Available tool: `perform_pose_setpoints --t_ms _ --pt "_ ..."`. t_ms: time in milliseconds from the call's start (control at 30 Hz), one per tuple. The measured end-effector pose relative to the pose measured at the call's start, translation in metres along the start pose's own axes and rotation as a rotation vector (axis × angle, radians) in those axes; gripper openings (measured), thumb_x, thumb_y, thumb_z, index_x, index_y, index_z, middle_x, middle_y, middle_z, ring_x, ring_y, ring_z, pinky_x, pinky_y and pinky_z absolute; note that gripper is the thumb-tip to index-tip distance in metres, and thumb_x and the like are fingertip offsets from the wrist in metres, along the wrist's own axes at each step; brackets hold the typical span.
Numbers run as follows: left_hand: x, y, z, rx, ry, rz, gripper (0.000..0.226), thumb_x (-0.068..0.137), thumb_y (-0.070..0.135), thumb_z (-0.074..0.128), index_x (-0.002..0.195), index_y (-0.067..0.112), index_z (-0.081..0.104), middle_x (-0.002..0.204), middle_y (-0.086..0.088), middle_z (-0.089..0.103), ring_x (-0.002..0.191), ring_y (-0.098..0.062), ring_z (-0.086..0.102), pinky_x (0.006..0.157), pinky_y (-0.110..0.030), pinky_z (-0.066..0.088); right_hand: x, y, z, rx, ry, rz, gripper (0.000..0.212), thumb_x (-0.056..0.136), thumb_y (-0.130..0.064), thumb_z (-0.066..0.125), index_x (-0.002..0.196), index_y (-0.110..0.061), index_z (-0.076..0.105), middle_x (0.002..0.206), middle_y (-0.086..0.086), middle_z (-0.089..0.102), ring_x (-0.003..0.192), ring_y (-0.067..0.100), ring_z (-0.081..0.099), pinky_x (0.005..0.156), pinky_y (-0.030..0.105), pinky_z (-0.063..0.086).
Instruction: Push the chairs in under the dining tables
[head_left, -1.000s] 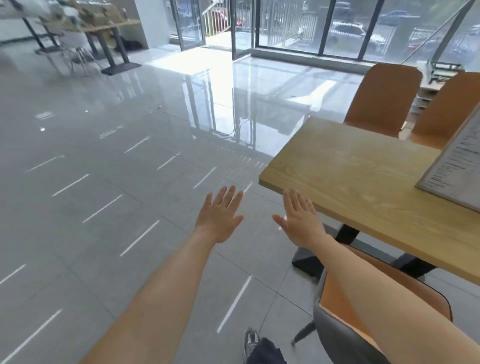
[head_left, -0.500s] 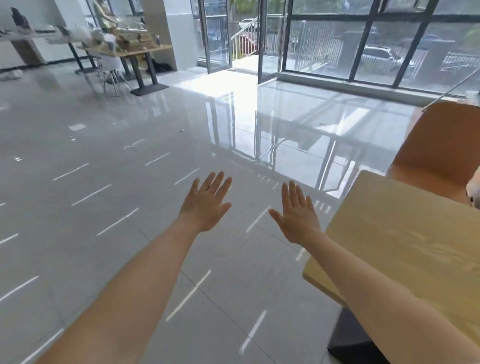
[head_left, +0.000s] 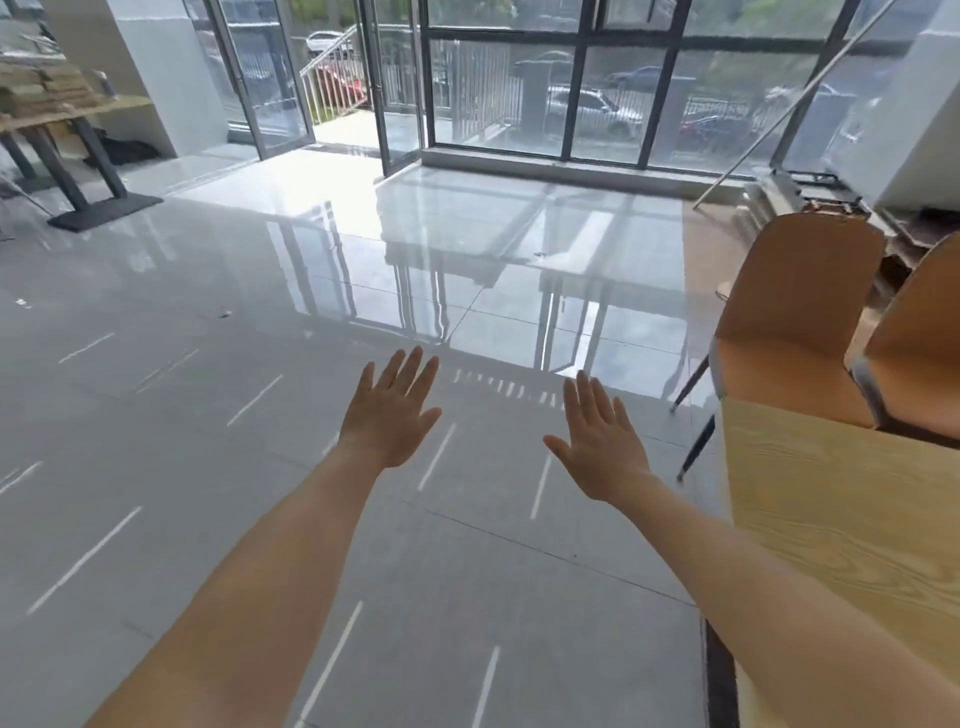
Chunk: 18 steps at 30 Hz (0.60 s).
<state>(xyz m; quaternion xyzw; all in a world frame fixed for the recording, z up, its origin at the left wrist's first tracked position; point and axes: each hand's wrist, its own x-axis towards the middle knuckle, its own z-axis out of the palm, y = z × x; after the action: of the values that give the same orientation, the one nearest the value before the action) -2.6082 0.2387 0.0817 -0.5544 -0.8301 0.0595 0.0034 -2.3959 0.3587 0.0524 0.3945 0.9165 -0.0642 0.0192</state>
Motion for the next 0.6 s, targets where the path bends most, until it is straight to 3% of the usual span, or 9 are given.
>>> perform_pose_setpoints --t_ms 333,600 --pt "0.271 0.023 0.018 -0.008 0.032 0.221 0.062 0.101 0.042 0.019 0.148 0.019 -0.014 0.159 -0.002 -0.016 0.148 -0.018 -0.011 0.12 -0.041 -0.007 0.207 0.09 -0.012 0.058 0.099 0.167 0.072 0.1 -0.045 0.023 0.146 -0.011 -0.021 0.157 0.006 -0.023 0.146 0.02 -0.019 0.118 0.035 -0.01" --pt "0.48 0.074 -0.013 0.008 0.055 0.375 0.061 0.101 0.042 0.02 0.149 0.02 -0.012 0.159 -0.001 -0.015 0.148 -0.019 -0.011 0.12 -0.041 -0.007 0.361 0.192 -0.043 0.098 0.14 0.303 0.071 0.1 -0.045 0.023 0.147 -0.01 -0.019 0.158 0.008 -0.021 0.147 0.021 -0.016 0.119 0.035 -0.009"
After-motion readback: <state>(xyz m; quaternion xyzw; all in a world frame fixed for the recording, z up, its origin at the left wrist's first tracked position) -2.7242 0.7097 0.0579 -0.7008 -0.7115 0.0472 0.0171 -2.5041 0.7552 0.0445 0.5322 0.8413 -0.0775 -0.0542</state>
